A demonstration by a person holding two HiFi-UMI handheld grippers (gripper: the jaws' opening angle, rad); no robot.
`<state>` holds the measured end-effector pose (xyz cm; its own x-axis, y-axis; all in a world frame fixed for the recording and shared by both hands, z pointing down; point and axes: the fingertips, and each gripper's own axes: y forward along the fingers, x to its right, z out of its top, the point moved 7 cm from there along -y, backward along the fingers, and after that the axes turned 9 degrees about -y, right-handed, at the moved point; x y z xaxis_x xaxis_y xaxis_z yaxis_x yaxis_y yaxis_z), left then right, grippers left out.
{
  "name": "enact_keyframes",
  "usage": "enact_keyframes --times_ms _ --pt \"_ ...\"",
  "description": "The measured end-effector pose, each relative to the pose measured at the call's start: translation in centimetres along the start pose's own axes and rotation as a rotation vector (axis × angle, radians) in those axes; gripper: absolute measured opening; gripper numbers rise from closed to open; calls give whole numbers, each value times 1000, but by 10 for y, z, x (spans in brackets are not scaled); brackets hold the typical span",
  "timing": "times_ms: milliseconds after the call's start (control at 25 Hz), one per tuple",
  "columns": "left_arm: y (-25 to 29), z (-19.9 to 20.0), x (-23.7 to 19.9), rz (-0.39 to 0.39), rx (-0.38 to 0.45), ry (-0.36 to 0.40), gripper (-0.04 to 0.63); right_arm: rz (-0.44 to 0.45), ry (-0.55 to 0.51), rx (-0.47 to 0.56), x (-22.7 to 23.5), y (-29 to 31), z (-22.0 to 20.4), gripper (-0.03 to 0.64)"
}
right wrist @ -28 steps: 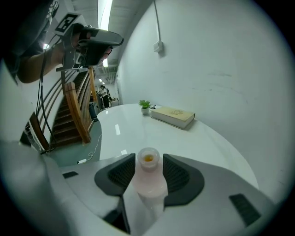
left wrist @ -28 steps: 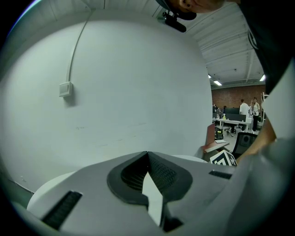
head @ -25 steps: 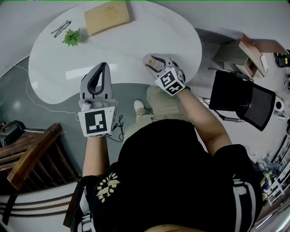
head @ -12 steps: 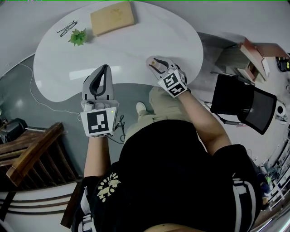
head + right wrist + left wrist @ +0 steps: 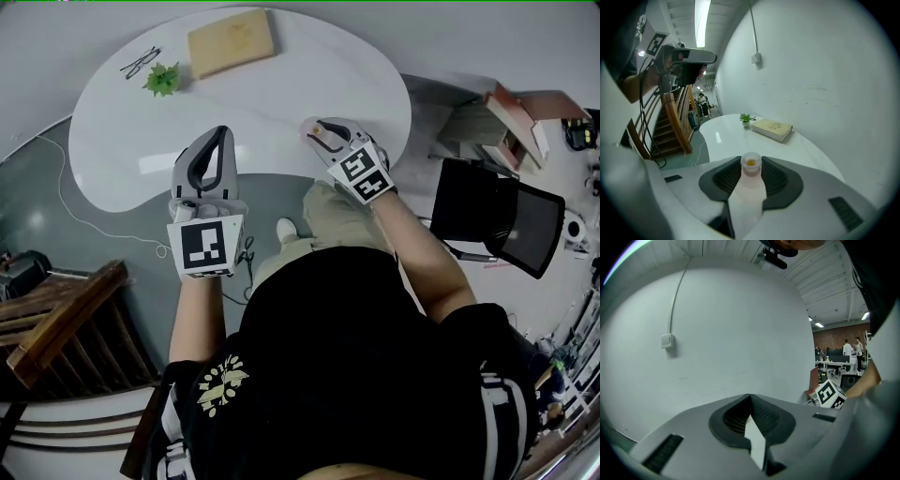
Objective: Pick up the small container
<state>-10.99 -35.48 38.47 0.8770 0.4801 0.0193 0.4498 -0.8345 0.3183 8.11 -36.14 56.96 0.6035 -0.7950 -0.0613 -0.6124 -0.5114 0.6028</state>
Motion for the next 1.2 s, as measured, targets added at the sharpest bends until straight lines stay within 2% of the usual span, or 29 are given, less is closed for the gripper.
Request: enact_keyframes --times_ms 360,600,880,1200 --pt "-7 19 8 -25 26 17 21 -27 -13 -5 8 -38 39 150" --pt "-16 24 9 -40 32 -3 21 -32 -22 28 10 -67 64 150" --pt "-32 34 12 -49 62 10 21 -44 -20 67 4 -99 91 150" --pt "-51 37 14 -54 78 5 21 -87 13 104 -1 -126 106 149"
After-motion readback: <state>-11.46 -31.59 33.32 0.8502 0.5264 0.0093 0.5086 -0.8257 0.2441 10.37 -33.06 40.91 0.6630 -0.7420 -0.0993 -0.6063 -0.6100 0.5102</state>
